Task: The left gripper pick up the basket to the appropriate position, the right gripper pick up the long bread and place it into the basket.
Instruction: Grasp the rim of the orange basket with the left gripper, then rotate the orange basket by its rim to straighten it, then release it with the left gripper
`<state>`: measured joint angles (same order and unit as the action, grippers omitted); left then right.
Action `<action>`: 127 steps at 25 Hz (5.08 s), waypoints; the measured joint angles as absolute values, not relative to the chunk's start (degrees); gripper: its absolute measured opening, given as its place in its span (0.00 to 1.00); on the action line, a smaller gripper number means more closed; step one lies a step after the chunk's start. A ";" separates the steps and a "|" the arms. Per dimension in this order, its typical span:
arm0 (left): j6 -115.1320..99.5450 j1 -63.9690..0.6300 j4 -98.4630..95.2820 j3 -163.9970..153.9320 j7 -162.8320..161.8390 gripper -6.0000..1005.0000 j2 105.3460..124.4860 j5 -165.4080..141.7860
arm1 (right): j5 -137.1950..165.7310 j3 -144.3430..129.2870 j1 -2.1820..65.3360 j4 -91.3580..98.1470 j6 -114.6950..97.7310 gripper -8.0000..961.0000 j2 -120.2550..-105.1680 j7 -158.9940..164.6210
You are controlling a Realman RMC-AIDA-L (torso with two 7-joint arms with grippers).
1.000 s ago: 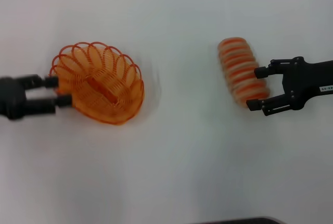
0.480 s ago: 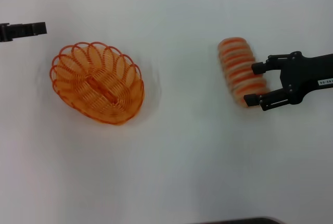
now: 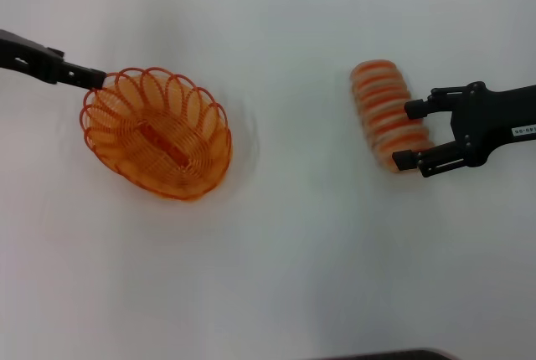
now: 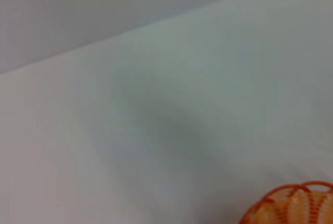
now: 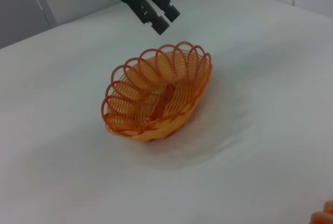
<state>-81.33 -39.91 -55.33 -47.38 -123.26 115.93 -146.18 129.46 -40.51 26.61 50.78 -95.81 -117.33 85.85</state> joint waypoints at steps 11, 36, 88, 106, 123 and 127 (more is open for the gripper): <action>-77.43 -42.45 -55.52 -55.90 -123.39 0.84 118.09 -150.53 | 129.46 -40.52 26.55 50.80 -95.83 0.98 -117.42 85.87; -73.12 -43.77 -54.60 -57.53 -124.39 0.67 122.14 -159.03 | 129.46 -40.51 26.90 50.80 -95.51 0.98 -117.33 85.93; -89.93 -42.09 -58.29 -37.89 -145.76 0.06 123.34 -153.04 | 128.75 -32.45 28.64 51.17 -93.25 0.98 -117.66 85.87; -84.96 -38.21 -56.13 -39.89 -146.94 0.06 124.34 -149.62 | 128.05 -31.90 28.72 51.15 -91.77 0.98 -118.00 85.66; -80.55 -37.09 -54.19 -42.14 -148.21 0.06 124.36 -148.61 | 128.05 -32.60 28.74 51.06 -90.46 0.98 -118.08 85.65; -80.19 -37.09 -54.16 -42.14 -148.30 0.06 124.36 -148.54 | 128.05 -32.61 28.74 51.06 -90.38 0.98 -118.11 85.58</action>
